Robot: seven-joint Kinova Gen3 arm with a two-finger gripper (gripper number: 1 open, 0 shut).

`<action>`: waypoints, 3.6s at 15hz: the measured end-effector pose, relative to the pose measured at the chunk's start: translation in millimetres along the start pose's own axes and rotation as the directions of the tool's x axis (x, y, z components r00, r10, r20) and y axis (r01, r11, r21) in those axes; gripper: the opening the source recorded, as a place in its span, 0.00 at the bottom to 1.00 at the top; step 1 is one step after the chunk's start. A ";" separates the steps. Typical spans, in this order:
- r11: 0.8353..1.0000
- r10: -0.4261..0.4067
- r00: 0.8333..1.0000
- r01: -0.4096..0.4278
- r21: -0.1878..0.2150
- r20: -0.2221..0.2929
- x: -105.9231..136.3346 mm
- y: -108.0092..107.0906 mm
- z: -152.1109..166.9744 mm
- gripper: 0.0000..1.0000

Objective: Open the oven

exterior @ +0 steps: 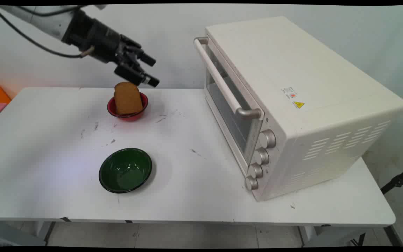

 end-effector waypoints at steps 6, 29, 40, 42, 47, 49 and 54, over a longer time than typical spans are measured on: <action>1.000 -0.020 0.999 0.020 0.007 -0.051 33.8 7.9 7.3 0.00; 0.994 -0.051 0.992 0.062 0.088 -0.119 91.6 6.4 100.6 0.00; 0.993 -0.044 0.996 0.052 0.106 -0.077 85.5 5.2 118.5 0.00; 0.993 -0.042 0.997 0.049 0.106 -0.069 83.4 6.1 119.8 0.00; 0.994 -0.036 0.998 0.041 0.105 -0.051 77.4 7.8 117.7 0.00; 0.994 -0.034 0.999 0.038 0.105 -0.039 72.8 7.9 113.7 0.00; 0.995 -0.029 1.000 0.029 0.099 -0.009 59.6 8.4 100.6 0.00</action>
